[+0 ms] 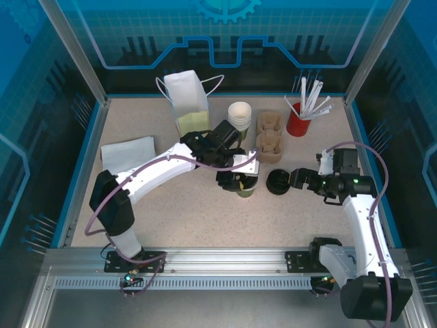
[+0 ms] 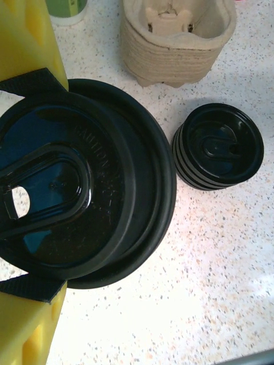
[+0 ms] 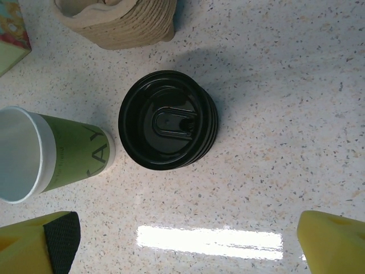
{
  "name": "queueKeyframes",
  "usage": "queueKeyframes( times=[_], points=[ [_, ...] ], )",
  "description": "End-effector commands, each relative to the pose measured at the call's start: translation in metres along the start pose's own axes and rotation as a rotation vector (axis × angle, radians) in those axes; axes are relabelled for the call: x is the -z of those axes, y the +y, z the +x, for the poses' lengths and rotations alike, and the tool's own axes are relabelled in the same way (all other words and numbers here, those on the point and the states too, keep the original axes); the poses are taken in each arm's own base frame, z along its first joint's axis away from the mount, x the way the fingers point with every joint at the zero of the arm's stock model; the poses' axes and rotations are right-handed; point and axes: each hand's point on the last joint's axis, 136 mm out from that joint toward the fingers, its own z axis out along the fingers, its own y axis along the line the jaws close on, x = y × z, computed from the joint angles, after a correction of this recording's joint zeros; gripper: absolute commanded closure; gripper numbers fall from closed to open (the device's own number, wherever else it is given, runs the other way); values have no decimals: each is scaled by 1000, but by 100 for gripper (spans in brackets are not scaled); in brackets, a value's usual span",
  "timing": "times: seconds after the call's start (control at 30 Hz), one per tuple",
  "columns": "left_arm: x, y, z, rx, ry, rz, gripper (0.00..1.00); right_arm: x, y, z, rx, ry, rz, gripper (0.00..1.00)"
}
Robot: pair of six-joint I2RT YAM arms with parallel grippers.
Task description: Pack the takeout coffee
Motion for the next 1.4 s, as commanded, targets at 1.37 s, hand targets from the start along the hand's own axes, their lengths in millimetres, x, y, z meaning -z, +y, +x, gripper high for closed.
queueKeyframes(
  times=[1.37],
  points=[
    [-39, 8, 8, -57, 204, 104, 19, 0, -7, -1, -18, -16, -30, 0]
  ],
)
